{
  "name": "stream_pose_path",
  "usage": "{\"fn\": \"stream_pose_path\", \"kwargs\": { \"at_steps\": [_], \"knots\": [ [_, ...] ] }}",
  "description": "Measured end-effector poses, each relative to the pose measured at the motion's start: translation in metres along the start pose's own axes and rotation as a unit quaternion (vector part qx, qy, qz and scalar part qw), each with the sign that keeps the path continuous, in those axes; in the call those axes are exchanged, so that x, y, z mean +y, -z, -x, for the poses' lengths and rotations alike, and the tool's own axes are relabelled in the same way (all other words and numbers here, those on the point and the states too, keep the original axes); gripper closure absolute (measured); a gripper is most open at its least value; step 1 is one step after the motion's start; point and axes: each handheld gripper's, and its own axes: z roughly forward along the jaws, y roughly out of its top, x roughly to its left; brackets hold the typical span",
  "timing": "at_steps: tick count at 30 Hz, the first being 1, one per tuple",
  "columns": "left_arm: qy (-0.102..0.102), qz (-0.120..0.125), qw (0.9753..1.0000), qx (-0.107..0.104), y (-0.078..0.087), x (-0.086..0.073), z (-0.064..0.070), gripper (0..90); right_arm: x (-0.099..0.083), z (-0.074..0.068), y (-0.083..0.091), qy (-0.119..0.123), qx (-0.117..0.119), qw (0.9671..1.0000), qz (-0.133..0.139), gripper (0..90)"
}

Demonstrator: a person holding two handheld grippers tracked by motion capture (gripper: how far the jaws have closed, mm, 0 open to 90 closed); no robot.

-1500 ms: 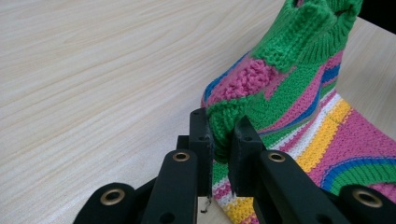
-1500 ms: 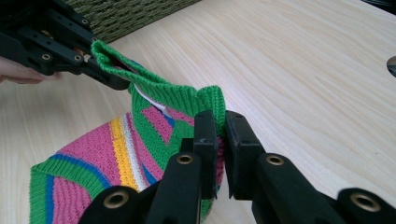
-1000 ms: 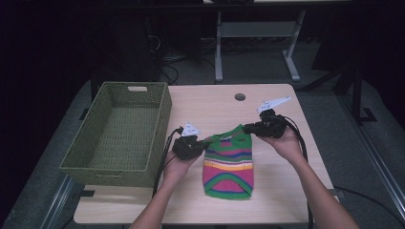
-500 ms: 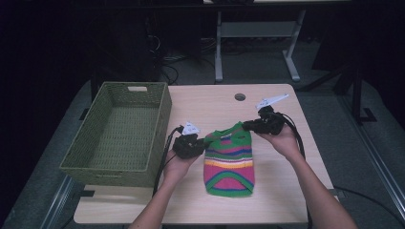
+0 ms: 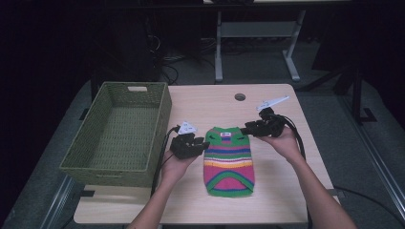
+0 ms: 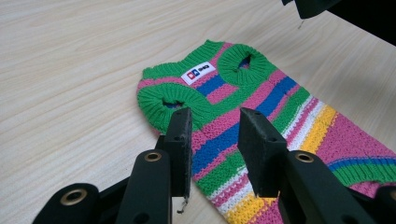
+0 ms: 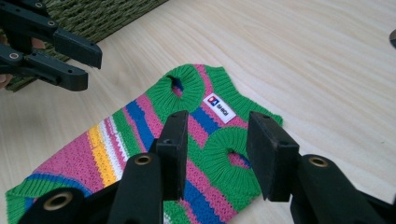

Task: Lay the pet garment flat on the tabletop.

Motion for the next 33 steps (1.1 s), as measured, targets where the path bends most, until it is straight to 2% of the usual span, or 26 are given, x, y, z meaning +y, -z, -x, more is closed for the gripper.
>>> {"fn": "stream_pose_path", "kwargs": {
  "at_steps": [13,19,23,33],
  "knots": [
    [-0.002,0.011,0.9999,-0.008,0.004,-0.001,0.006,61.7,-0.019,0.008,0.013,-0.01,0.028,0.9996,0.001,52.5],
    [0.011,0.015,0.9997,-0.017,0.003,-0.004,0.006,61.5,-0.025,0.011,0.02,-0.01,0.033,0.9994,0.007,51.3],
    [0.01,0.014,0.9996,-0.02,0.003,-0.005,0.006,61.2,-0.03,0.012,0.024,-0.014,0.041,0.999,0.008,49.9],
    [0.005,0.013,0.9995,-0.027,0.004,-0.007,0.006,60.0,-0.042,0.014,0.029,-0.003,0.058,0.9983,0.006,47.0]
  ]
}}
